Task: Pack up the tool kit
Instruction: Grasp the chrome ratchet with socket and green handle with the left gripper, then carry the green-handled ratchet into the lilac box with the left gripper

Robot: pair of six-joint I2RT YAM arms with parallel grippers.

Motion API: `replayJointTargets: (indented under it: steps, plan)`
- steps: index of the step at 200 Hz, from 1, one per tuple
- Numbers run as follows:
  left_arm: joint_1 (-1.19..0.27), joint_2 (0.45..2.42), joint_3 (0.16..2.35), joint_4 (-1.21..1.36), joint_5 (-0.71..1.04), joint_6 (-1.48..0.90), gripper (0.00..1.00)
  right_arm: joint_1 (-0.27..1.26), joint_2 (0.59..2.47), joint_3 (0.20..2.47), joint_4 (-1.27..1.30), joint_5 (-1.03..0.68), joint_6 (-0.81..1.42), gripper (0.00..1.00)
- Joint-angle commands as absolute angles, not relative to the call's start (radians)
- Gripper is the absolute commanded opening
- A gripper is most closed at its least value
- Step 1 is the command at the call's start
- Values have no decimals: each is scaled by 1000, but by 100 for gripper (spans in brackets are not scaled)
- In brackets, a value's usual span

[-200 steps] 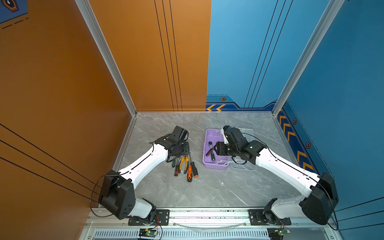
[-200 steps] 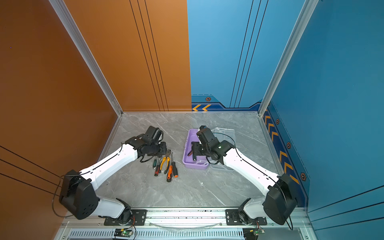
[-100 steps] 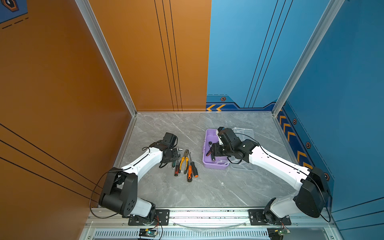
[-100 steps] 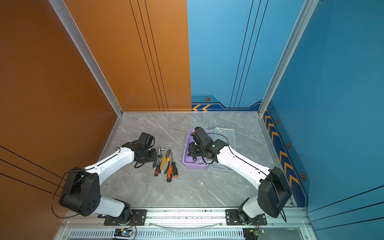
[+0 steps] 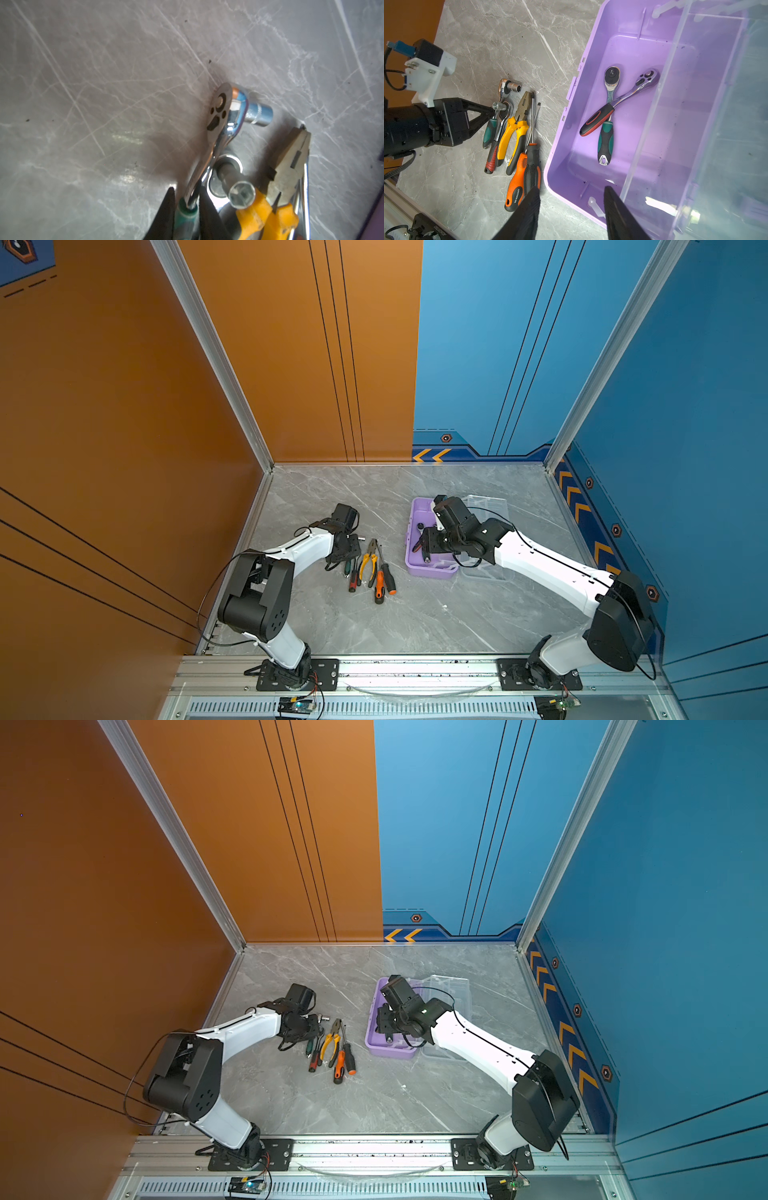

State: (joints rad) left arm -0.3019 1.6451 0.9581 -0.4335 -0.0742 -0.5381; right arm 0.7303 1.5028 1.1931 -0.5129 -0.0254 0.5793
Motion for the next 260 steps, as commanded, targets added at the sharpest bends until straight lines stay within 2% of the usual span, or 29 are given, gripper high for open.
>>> replayJointTargets:
  steps: [1, 130, 174, 200, 260]
  plan:
    - [-305, 1677, 990, -422, -66, -524, 23, 724, 1519, 1223, -506, -31, 577, 53]
    - [-322, 1782, 1015, -423, -125, -507, 15, 709, 1546, 1241, -502, -68, 572, 52]
    - [-324, 1828, 1024, -425, -117, -507, 7, 709, 1540, 1233, -496, -81, 572, 52]
    - [-325, 1820, 1024, -424, -116, -513, 0, 709, 1545, 1237, -494, -93, 571, 51]
    - [-342, 1692, 1019, -458, -114, -505, 0, 709, 1527, 1237, -492, -91, 578, 51]
